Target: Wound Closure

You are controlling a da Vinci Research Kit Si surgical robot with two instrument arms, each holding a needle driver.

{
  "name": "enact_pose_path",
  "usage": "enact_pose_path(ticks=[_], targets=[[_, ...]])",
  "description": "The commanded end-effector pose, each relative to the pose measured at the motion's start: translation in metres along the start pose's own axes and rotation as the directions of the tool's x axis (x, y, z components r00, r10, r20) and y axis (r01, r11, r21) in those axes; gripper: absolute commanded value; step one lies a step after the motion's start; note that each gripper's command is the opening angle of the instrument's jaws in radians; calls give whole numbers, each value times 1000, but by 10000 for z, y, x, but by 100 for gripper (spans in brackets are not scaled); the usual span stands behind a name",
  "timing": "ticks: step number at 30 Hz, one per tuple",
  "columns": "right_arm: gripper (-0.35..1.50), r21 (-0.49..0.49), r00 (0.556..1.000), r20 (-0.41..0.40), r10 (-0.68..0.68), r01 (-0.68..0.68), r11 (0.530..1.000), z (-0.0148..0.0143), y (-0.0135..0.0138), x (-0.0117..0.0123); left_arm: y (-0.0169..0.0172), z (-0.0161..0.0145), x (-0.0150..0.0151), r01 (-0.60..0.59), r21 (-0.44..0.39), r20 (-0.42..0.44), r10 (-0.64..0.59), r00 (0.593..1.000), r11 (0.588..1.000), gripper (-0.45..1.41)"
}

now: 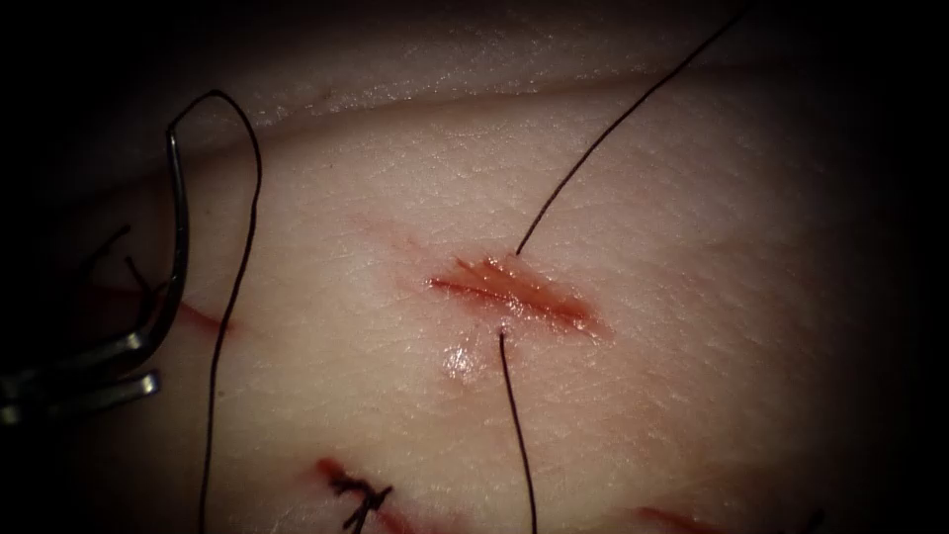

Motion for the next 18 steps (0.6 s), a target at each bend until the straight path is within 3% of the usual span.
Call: enact_pose_path(ticks=[1, 5, 9, 18], targets=[[116, -23, 1000, -5, 11, -11, 1000, -1, 21, -4, 1, 8, -4, -1, -2, -3, 1, 1000, 1000, -45], [120, -57, 1000, -10, -22, 21, 998, -17, 60, -9, 0, 8, -7, -3, -4, -2, 3, 1000, 1000, -45], [120, -77, 998, 13, -54, 55, 995, -16, 73, -24, -2, 7, -10, -5, -7, -4, 5, 1000, 1000, -45], [120, -77, 997, 25, -70, 72, 994, -34, 69, -47, -41, -31, -4, 22, 25, 12, -22, 1000, 999, -45]])
